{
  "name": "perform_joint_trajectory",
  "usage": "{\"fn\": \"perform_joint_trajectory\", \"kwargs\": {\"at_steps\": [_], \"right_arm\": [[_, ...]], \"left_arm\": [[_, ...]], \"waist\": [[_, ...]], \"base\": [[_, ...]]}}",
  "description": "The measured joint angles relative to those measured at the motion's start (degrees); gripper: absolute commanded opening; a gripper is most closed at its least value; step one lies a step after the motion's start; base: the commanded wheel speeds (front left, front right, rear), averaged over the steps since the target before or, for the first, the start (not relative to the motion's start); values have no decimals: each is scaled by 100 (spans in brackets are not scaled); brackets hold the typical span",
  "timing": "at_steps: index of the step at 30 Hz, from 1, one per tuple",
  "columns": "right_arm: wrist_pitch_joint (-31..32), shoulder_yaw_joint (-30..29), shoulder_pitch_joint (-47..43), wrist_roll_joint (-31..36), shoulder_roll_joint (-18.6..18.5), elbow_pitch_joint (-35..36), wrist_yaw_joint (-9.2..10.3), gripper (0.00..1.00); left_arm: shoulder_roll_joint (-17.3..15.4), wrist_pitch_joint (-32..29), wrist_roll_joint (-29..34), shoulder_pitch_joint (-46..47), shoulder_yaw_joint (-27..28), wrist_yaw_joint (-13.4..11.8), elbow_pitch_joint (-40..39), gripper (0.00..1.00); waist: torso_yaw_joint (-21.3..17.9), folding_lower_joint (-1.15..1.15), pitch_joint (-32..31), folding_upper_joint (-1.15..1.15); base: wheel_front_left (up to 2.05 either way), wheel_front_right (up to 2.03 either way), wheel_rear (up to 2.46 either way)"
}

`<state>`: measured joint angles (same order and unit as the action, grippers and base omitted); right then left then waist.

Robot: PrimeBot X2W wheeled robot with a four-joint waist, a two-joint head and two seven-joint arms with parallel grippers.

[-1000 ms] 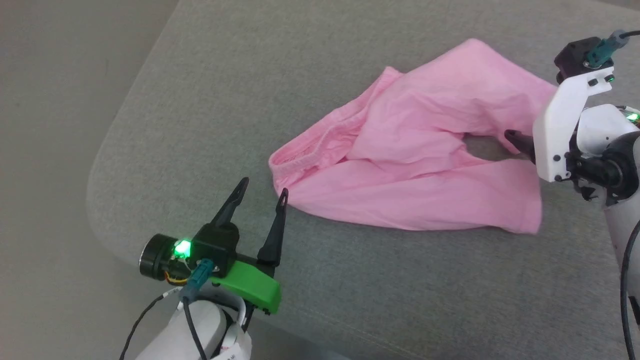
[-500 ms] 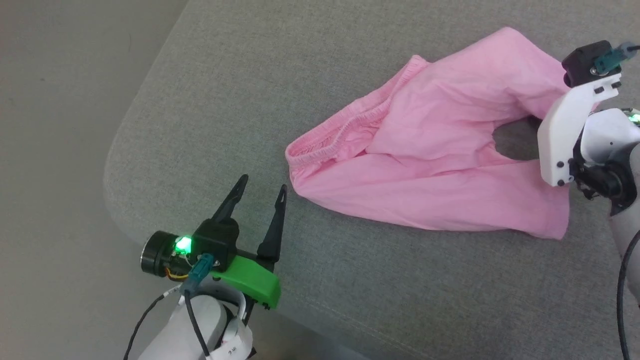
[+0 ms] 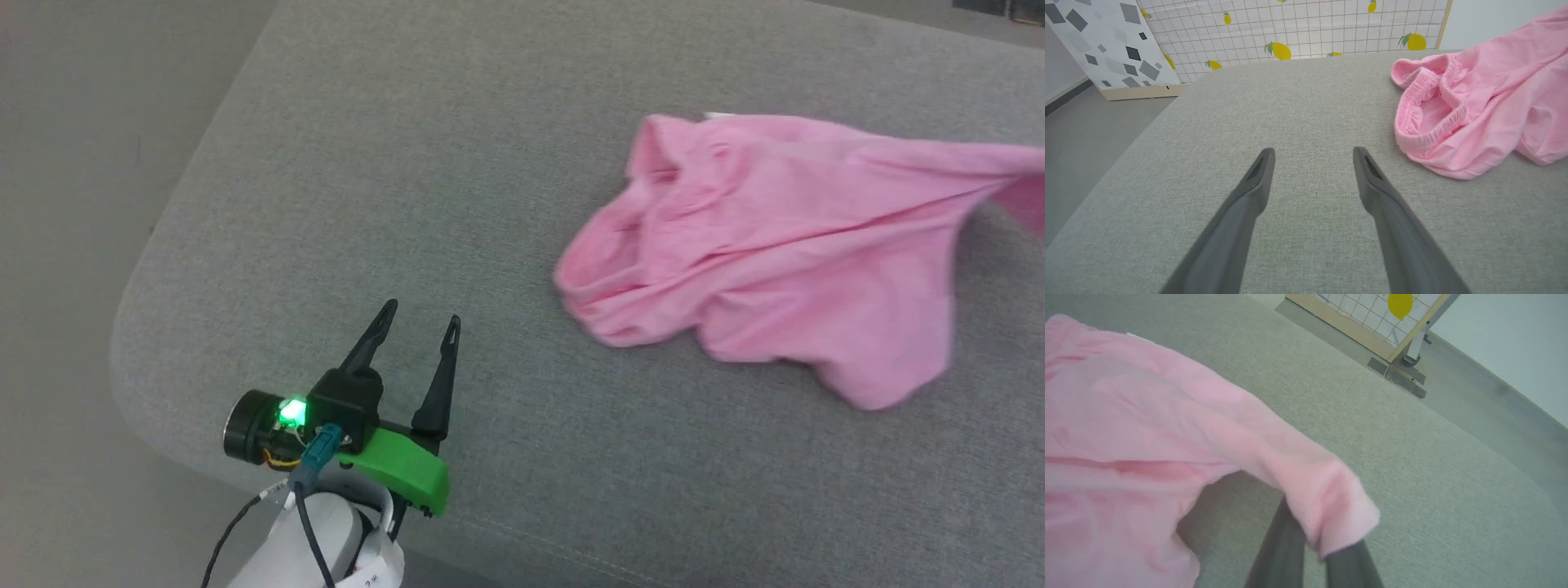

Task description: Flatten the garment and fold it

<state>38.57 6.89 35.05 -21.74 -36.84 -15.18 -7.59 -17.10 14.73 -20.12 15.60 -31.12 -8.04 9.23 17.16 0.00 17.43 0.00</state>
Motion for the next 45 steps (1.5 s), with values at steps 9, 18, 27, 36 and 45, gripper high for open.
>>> {"fn": "perform_joint_trajectory", "kwargs": {"at_steps": [9,18,27,36,45], "right_arm": [[-655,-8,420,531,-1073,-809,1,0],[-1267,477,797,564,-550,-1837,0,100],[-2051,794,795,280,-89,-1919,1,100],[-3298,722,24,-174,398,-1072,0,100],[-4119,-265,-1792,183,1237,10,0,100]], "left_arm": [[96,1,58,10,21,108,-40,100],[111,1,94,35,71,169,24,100],[91,-2,52,30,116,216,87,100],[31,-105,-190,-37,319,163,-58,100],[-31,-415,-642,-258,436,147,-248,100]], "waist": [[-8,0,233,0],[-33,0,247,0],[-343,0,-199,0],[-859,-1,-745,0],[-1426,-1,-1130,0]], "base": [[0,0,0],[0,0,0],[0,0,0],[0,0,0],[0,0,0]]}}
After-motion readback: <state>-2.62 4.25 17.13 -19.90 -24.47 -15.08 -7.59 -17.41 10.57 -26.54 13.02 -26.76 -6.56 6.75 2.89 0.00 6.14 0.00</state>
